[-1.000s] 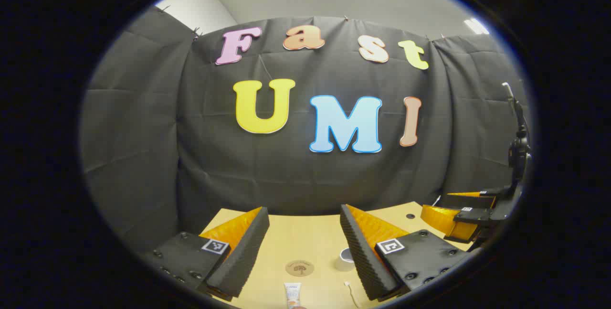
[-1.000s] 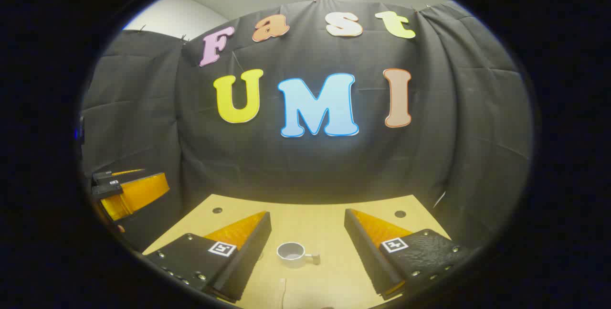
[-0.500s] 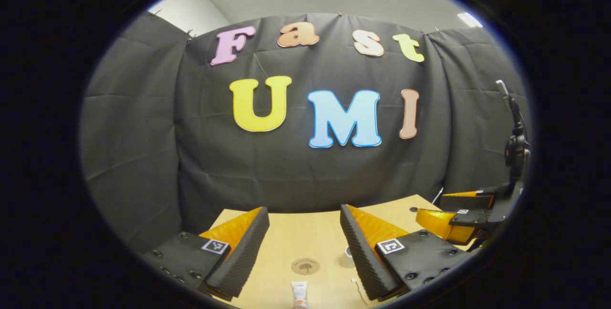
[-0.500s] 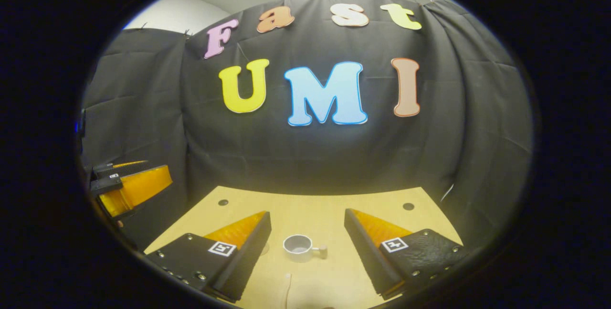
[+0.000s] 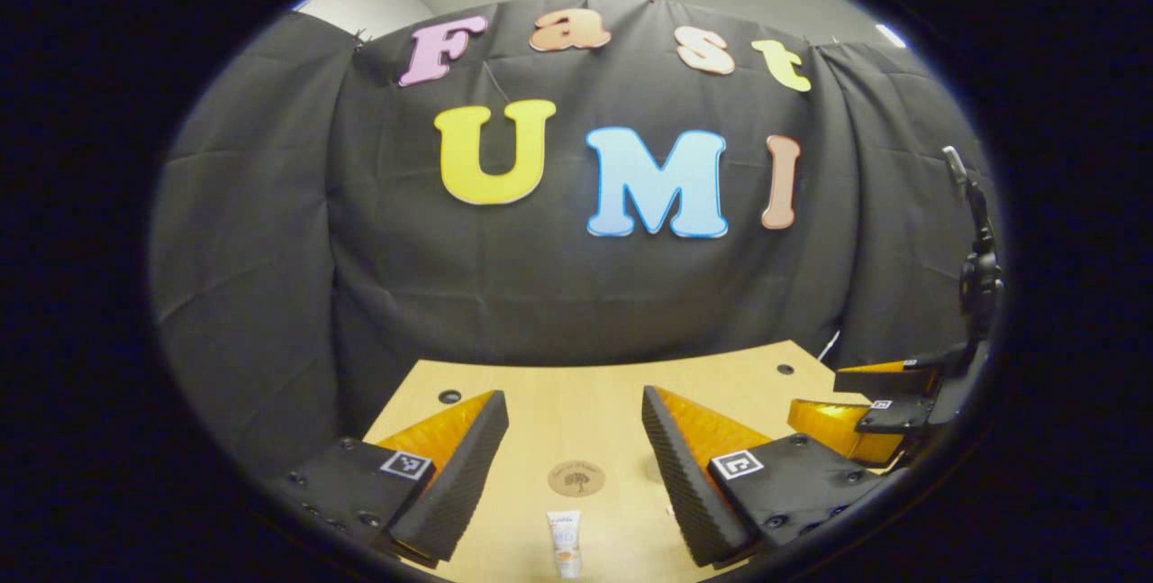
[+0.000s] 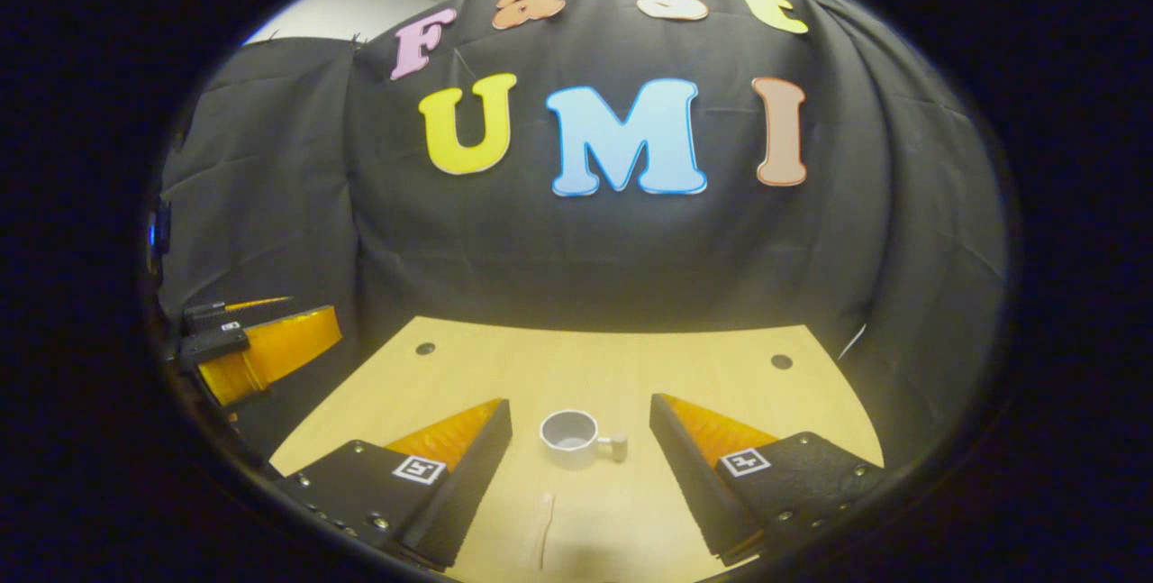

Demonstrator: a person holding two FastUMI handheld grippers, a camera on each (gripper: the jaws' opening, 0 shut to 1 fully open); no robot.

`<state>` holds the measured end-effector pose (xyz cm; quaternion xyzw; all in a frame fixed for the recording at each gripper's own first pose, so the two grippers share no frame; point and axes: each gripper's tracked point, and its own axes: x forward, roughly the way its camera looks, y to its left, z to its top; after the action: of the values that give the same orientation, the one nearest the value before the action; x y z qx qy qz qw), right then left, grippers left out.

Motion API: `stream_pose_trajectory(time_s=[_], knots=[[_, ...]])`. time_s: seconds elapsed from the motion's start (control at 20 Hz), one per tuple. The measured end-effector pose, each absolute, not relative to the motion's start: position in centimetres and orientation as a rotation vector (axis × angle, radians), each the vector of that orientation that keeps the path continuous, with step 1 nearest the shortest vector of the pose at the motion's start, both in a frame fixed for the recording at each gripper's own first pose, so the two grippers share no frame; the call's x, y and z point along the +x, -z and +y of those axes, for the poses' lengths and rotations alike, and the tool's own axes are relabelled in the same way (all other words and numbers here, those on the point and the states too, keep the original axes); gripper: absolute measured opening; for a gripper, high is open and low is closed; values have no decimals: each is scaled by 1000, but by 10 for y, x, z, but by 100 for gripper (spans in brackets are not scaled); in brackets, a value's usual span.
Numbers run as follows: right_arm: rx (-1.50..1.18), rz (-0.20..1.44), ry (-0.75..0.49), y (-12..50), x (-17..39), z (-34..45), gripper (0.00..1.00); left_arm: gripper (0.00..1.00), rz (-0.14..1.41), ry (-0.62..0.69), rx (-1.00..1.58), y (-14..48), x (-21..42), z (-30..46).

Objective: Put the toothbrush and toothpaste on the desktop into the cup, then pick up the cup and place it on the coaster on the desktop.

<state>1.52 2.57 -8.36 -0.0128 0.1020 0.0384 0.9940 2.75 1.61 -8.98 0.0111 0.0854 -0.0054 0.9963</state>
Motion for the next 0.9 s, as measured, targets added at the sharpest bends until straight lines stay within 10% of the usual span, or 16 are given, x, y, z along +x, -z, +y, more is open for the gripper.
stream_pose_trajectory(time_s=[0.9], knots=[[0,759,-109,309,39,51,95,98,770,57,29,407,50,40]])
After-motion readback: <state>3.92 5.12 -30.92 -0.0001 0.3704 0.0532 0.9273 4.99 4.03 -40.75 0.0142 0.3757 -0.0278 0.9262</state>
